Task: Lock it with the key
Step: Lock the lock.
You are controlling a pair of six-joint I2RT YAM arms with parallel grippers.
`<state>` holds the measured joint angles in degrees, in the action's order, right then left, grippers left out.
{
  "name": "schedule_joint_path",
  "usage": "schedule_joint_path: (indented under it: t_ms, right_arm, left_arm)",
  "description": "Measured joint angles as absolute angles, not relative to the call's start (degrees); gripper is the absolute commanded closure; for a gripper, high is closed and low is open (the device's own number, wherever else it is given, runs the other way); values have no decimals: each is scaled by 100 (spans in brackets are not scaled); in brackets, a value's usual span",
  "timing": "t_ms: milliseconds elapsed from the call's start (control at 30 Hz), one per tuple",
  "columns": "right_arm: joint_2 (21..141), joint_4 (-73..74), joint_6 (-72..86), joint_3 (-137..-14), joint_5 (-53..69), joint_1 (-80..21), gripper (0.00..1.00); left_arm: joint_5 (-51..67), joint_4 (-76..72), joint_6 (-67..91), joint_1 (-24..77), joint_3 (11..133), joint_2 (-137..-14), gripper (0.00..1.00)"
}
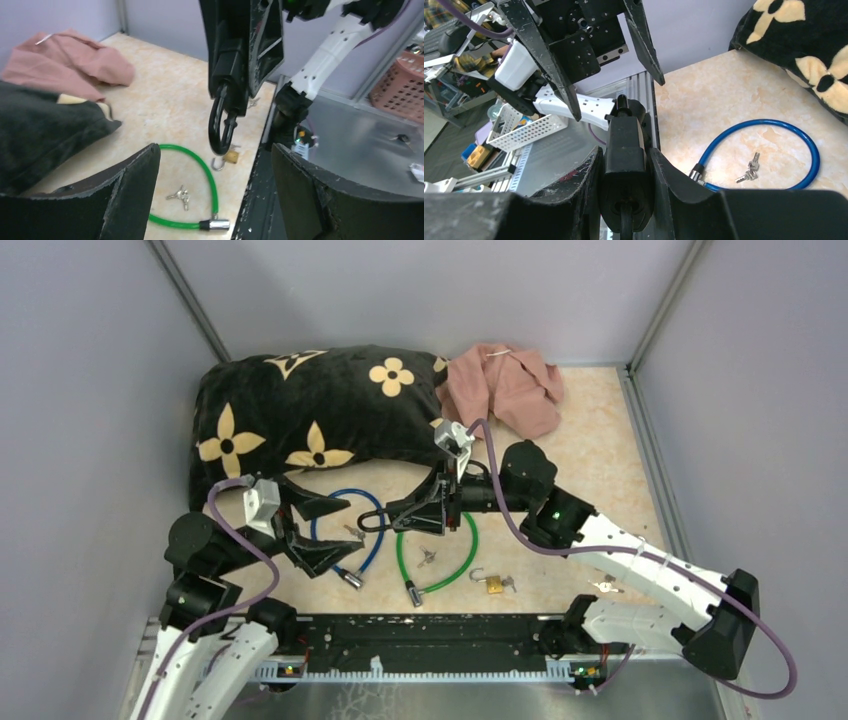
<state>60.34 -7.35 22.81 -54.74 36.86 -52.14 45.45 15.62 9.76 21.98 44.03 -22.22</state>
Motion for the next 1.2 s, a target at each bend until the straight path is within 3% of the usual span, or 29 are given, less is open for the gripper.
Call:
schedule_joint_path:
  t_ms: [67, 167, 300, 467, 600, 800, 867, 1000, 1200]
  right_arm:
    - [6069, -777, 2320, -5474, 3745, -5207, 100]
    - [6073, -788, 2357, -5474, 3802, -5199, 100]
    - [6073, -840, 2388, -5474, 3887, -5199, 100]
    - [6073, -897, 2418, -5465, 3924, -5199, 100]
    - [6071, -1020, 2427, -5382, 3940, -5199, 100]
    - [6051, -1028, 2421, -5363, 3938, -5199, 100]
    - [6036, -1026, 2421, -5363, 3940, -5199, 100]
    - [6025, -1028, 2421, -5363, 3944, -5199, 100]
    - [6016, -1076, 2414, -5360, 3922, -5218, 100]
  left_arm:
    - [4764, 1026, 1452, 2198, 4206, -2239, 24]
    - [5043, 163, 2147, 2171, 3839, -2311, 47]
    - [5144, -456, 2696, 2143, 3599, -2480, 54]
    - [5231, -1022, 3127, 2121, 3575, -2613, 76]
    - [5374, -1304, 3251, 2121, 3570, -2683, 60]
    - [5714, -1168, 3135, 2121, 3568, -2825, 53]
    - [5774, -1050, 3089, 2121, 3568, -2869, 62]
    - [5811, -991, 3079, 2121, 3568, -2917, 97]
    - [5804, -1256, 3256, 2115, 3522, -2919, 100]
